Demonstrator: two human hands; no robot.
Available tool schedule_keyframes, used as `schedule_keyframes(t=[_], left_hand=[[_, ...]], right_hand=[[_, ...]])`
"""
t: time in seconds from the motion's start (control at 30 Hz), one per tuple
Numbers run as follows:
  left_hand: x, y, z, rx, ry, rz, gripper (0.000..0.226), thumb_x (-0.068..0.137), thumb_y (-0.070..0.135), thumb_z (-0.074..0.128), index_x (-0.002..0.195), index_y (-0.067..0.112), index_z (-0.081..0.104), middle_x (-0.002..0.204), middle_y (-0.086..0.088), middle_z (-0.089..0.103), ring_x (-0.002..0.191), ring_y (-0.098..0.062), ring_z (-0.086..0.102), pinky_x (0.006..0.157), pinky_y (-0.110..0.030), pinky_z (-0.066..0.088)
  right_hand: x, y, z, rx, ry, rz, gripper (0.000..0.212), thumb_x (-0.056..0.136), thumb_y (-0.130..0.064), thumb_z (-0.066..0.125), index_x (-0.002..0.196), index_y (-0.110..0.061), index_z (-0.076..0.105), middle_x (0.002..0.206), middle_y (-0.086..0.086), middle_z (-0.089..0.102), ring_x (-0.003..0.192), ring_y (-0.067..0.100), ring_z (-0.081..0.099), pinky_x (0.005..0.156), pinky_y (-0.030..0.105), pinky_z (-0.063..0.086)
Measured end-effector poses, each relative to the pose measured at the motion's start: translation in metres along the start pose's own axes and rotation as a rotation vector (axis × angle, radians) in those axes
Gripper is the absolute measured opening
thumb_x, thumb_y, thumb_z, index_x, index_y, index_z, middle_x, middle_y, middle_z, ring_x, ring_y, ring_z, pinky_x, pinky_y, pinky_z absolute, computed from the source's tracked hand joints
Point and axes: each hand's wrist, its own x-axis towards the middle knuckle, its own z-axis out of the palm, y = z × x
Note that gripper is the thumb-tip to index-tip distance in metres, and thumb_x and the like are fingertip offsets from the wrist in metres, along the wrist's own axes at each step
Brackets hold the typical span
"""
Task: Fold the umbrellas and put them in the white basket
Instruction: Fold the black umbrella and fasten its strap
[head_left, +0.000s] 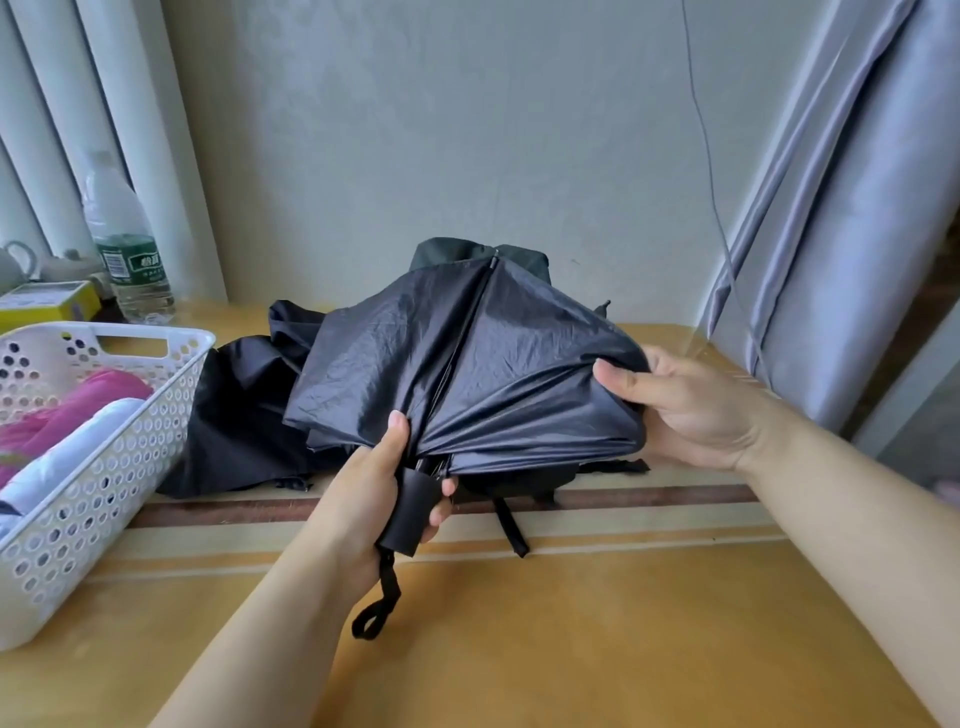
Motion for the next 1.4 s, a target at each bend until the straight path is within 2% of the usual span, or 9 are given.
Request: schedule_keyframes(t=[0.13,0.27,0.33,0.57,0.73,0.87,1.07,1.23,1.4], left_hand=[[-0.001,0.003,-0.001,-0.023,0.045,-0.005,0.048,0.098,0.052,0.035,0.101,0.010,0.058,0.060,-0.010,0.053,0.043,-0.020,0.043,0.038,-0.023,0.035],[-0.001,0.007,-0.007,-0.025,0.130,-0.019,0.049,0.097,0.055,0.036,0.096,0.012,0.059,0.059,-0.009,0.056,0.042,-0.020,0.045,0.039,-0.022,0.037],[0.000,0.006,-0.005,0.008,0.152,-0.010,0.049,0.097,0.054,0.037,0.094,0.009,0.056,0.058,-0.010,0.056,0.042,-0.021,0.045,0.039,-0.022,0.037],[-0.001,0.003,0.000,-0.008,0.118,-0.022,0.045,0.098,0.049,0.039,0.089,0.008,0.055,0.057,-0.012,0.055,0.041,-0.020,0.046,0.037,-0.022,0.039],[-0.002,0.005,-0.009,0.020,0.056,0.044,0.052,0.080,0.061,0.059,0.089,0.010,0.061,0.061,-0.009,0.053,0.044,-0.018,0.043,0.039,-0.021,0.037],[-0.005,0.004,-0.007,0.034,0.024,0.071,0.040,0.071,0.045,0.070,0.084,0.007,0.065,0.062,-0.010,0.051,0.046,-0.018,0.043,0.040,-0.021,0.035],[-0.005,0.005,-0.006,0.011,0.007,-0.010,0.043,0.083,0.051,0.057,0.095,0.010,0.058,0.062,-0.009,0.051,0.045,-0.018,0.042,0.041,-0.021,0.033],[-0.001,0.001,0.000,-0.062,0.000,-0.052,0.042,0.097,0.049,0.041,0.097,0.010,0.055,0.061,-0.012,0.052,0.042,-0.021,0.043,0.037,-0.021,0.037],[-0.003,0.004,0.001,-0.078,0.034,0.017,0.039,0.101,0.042,0.037,0.098,0.009,0.058,0.059,-0.012,0.052,0.040,-0.021,0.043,0.036,-0.020,0.036]], right_hand=[[0.010,0.000,0.014,0.091,0.071,0.024,0.025,0.080,-0.021,0.055,0.085,-0.007,0.075,0.089,0.005,0.074,0.082,0.016,0.071,0.072,0.029,0.058],[0.010,-0.005,0.022,-0.613,-0.080,0.128,0.011,0.083,-0.028,0.067,0.074,-0.026,0.061,0.063,-0.022,0.065,0.062,-0.009,0.060,0.065,0.008,0.043],[0.006,-0.002,0.020,-0.705,-0.147,0.174,0.019,0.077,-0.037,0.078,0.087,-0.025,0.067,0.079,-0.022,0.071,0.078,-0.005,0.066,0.077,0.011,0.046],[-0.006,0.004,-0.001,-0.177,-0.240,0.117,0.045,0.075,-0.038,0.075,0.115,-0.018,0.070,0.117,-0.003,0.069,0.114,0.013,0.062,0.092,0.021,0.048],[-0.010,0.007,-0.012,-0.444,-0.196,0.157,0.084,0.059,-0.060,0.081,0.126,-0.016,0.058,0.130,-0.001,0.063,0.124,0.016,0.056,0.101,0.025,0.045],[-0.015,-0.001,-0.015,-0.260,-0.266,0.090,0.074,0.075,-0.036,0.078,0.136,-0.006,0.049,0.142,0.010,0.051,0.133,0.025,0.047,0.104,0.029,0.041],[-0.011,-0.004,-0.007,-0.170,-0.194,0.061,0.041,0.081,-0.015,0.061,0.122,-0.013,0.064,0.126,0.006,0.065,0.119,0.023,0.060,0.094,0.028,0.050],[0.001,0.000,-0.003,-0.006,0.033,-0.080,0.024,0.068,-0.012,0.067,0.090,-0.016,0.077,0.096,0.009,0.073,0.088,0.022,0.070,0.073,0.031,0.058],[0.011,0.008,0.009,0.176,0.126,-0.172,0.029,0.076,-0.010,0.051,0.081,-0.016,0.079,0.086,0.005,0.075,0.078,0.018,0.072,0.067,0.028,0.058]])
